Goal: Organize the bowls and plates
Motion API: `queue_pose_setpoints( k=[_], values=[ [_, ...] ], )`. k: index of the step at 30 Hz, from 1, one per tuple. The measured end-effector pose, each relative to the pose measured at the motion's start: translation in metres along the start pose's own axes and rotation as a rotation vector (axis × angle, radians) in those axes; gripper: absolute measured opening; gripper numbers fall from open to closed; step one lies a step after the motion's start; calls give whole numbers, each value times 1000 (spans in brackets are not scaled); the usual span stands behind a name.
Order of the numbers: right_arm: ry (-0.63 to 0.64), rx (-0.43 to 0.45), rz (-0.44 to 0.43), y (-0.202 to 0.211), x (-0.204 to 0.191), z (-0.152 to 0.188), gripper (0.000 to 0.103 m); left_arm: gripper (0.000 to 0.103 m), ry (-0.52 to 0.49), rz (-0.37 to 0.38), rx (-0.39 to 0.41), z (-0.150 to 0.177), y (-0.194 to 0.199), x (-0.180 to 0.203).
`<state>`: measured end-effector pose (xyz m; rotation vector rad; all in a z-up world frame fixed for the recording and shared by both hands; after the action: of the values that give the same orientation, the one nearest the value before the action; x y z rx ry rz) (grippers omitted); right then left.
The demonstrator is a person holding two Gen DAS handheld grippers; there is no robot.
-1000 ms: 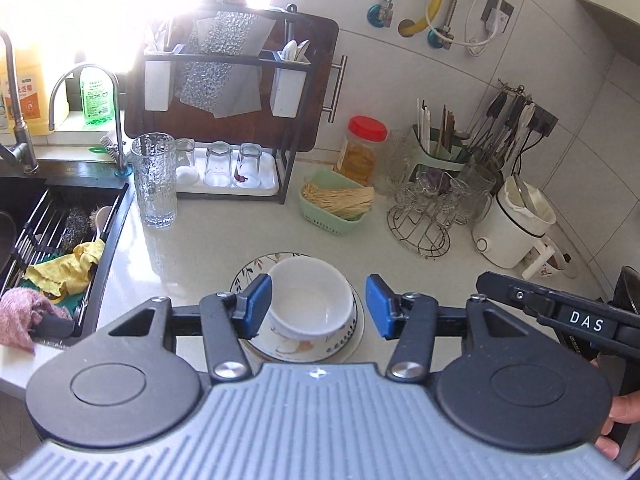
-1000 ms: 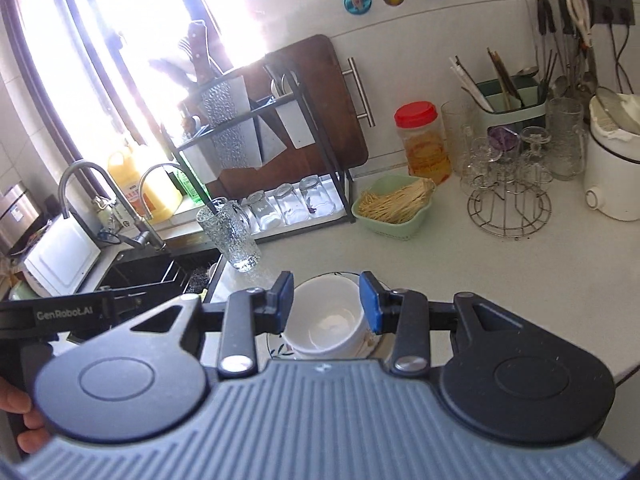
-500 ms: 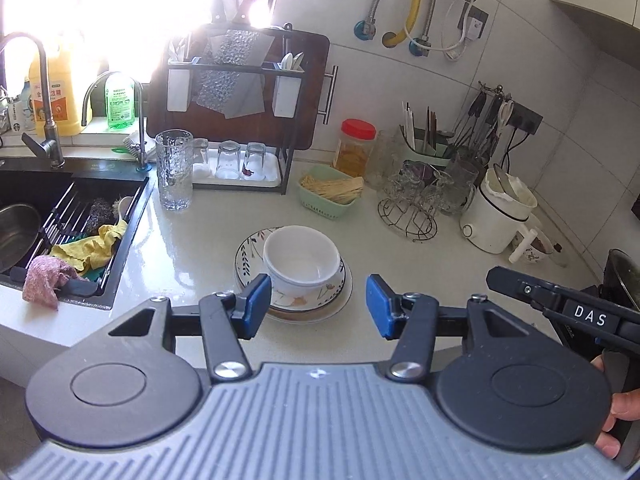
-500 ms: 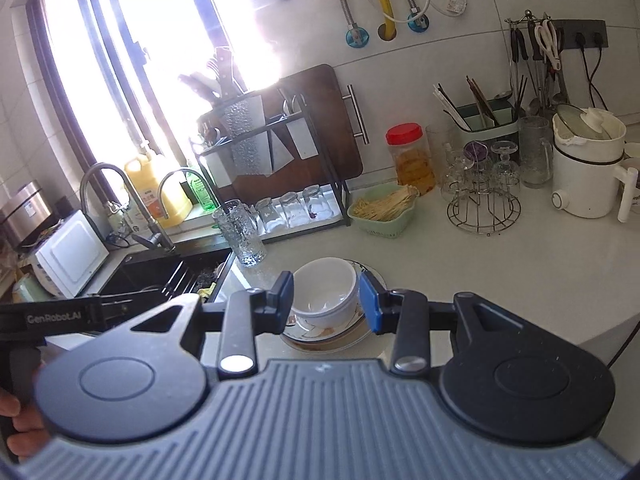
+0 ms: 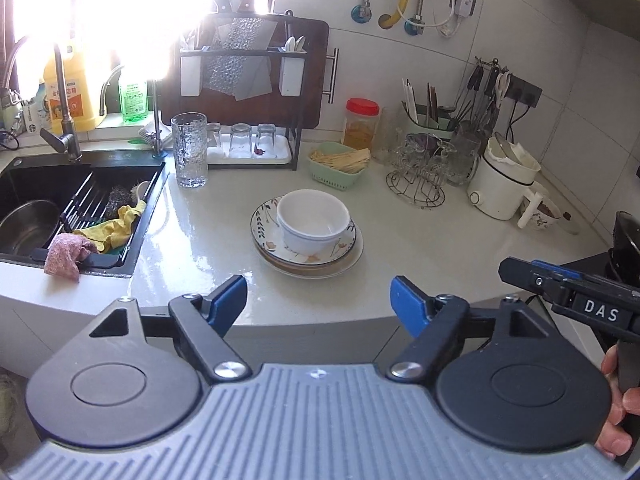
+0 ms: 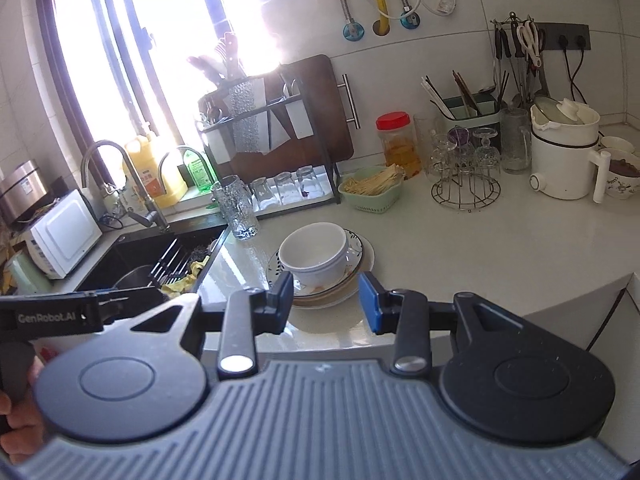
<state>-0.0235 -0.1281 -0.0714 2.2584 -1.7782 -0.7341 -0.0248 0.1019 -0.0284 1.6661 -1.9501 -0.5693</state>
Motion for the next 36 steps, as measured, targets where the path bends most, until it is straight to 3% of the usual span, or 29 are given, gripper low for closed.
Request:
queue_pose_setpoints(
  k=[3, 7, 21, 32, 36],
  values=[
    [23, 14, 13, 4, 1, 9, 89, 94, 1, -25, 3, 6, 2, -5],
    [59, 6, 45, 5, 2, 18, 89, 100, -3, -59, 5, 10, 3, -11],
    [11, 7, 50, 7, 0, 20, 89, 101, -3, -86, -24, 8, 1, -14],
    [15, 5, 45, 0, -7, 13, 89, 101, 69, -77, -21, -9, -9, -20],
    [27, 6, 46, -6, -4, 13, 89, 101, 31, -86, 6, -14, -8, -15]
  ],
)
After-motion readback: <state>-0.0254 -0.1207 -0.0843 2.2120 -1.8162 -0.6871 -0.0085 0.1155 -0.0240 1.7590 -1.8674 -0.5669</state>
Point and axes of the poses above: each gripper's, at about its wrist camera, not at the fingertips, and y roughly against the way its jaws point, x to its right, z to its underside, the point moved 4 cm from there along -y, roughly the way its jaws point, and after that the axes turned 2 degrees about -z, right-handed, at the moved point
